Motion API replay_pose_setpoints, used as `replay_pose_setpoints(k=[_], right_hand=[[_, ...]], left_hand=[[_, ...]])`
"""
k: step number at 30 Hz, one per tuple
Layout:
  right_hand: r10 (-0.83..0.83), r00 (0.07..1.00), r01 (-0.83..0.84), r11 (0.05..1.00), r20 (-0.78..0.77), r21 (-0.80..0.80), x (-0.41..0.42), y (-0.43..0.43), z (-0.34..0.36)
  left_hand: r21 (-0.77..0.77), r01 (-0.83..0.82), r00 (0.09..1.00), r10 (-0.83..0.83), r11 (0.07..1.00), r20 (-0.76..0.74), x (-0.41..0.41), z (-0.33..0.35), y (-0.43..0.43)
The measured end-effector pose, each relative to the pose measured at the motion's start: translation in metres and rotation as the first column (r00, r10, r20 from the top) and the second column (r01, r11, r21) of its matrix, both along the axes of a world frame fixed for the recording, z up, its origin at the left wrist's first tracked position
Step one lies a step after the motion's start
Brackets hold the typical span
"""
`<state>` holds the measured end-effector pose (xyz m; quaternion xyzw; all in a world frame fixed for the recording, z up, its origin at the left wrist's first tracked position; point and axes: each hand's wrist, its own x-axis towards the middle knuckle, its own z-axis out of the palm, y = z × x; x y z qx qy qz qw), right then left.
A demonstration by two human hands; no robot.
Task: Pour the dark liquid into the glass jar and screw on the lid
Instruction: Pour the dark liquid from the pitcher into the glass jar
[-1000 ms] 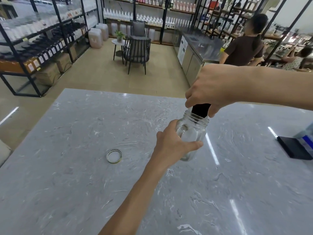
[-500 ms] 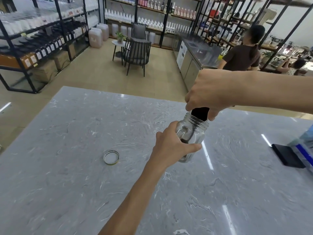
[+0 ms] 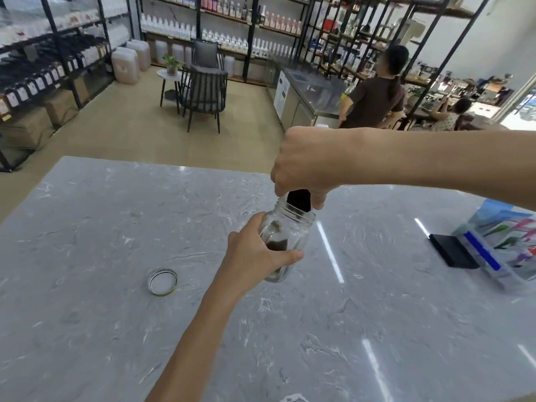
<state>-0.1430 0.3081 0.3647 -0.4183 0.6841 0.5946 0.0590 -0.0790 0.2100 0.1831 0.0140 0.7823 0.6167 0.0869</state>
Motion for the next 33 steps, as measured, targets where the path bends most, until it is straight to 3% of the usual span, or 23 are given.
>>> replay_pose_setpoints(k=[33], right_hand=[[-0.031,0.997,0.039,0.993,-0.075,0.111,-0.007,-0.006,0.021]], left_hand=[[0.111,0.011,0.999,-0.006,0.994,-0.046,-0.021,0.019,0.012]])
